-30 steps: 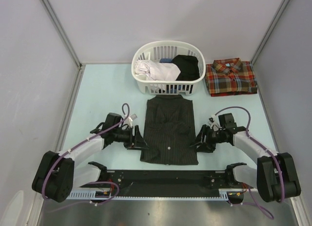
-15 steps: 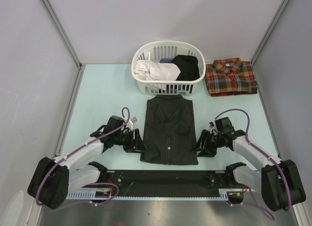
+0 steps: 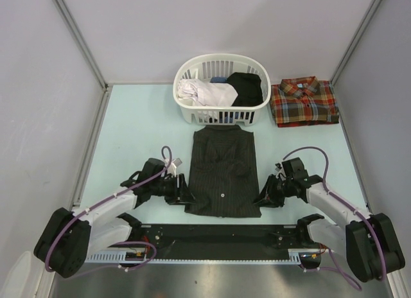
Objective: Fold and stack the long sleeve shirts
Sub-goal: Fold the shirt
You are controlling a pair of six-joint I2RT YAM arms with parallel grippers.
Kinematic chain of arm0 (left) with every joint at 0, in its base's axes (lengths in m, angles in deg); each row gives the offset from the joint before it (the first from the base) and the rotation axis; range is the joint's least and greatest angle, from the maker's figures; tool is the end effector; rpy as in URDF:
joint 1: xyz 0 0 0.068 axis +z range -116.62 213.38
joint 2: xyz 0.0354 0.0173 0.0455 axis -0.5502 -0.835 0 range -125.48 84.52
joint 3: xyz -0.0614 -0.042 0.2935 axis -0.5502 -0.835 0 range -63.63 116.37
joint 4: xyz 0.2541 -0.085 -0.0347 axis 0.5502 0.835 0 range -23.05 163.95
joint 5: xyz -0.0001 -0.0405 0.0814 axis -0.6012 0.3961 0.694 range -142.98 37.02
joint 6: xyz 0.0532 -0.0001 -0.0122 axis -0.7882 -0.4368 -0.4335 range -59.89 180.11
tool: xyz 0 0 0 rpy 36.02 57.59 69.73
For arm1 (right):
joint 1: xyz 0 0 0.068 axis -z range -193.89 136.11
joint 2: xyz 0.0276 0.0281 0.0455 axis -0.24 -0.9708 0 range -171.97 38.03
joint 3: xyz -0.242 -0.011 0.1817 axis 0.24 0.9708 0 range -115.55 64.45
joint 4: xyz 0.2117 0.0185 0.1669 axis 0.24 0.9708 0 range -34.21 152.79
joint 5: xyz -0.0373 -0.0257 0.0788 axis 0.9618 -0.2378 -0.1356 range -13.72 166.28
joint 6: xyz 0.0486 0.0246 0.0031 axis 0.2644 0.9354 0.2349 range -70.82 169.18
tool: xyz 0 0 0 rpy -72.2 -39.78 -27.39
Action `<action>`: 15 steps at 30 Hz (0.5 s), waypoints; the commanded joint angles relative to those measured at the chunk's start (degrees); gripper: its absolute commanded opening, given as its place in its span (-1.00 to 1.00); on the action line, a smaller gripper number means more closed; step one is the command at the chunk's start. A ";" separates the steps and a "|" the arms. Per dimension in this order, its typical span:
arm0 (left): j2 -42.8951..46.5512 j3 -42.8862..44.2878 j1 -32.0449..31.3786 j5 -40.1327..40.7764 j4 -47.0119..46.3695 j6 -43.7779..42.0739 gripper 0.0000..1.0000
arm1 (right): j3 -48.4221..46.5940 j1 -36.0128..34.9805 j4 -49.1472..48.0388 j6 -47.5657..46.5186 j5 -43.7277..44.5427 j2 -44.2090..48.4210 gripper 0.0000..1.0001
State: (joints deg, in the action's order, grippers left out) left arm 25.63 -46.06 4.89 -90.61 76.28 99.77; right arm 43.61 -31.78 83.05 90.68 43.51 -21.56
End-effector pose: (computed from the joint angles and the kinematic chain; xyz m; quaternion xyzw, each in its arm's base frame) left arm 0.1331 -0.0977 0.1634 0.0213 0.8977 -0.4301 0.0937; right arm 0.1359 0.0647 0.1597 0.1345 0.9306 0.3385 0.0365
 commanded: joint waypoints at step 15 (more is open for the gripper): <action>-1.58 3.79 -1.13 13.72 22.14 7.28 -1.00 | -2.01 -1.18 11.39 -3.44 9.57 3.43 -1.00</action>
State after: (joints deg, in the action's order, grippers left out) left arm 24.03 -44.73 3.75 -82.43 90.39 105.23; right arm 43.53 -32.41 88.74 89.28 48.10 -18.00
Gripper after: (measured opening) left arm 0.006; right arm 0.009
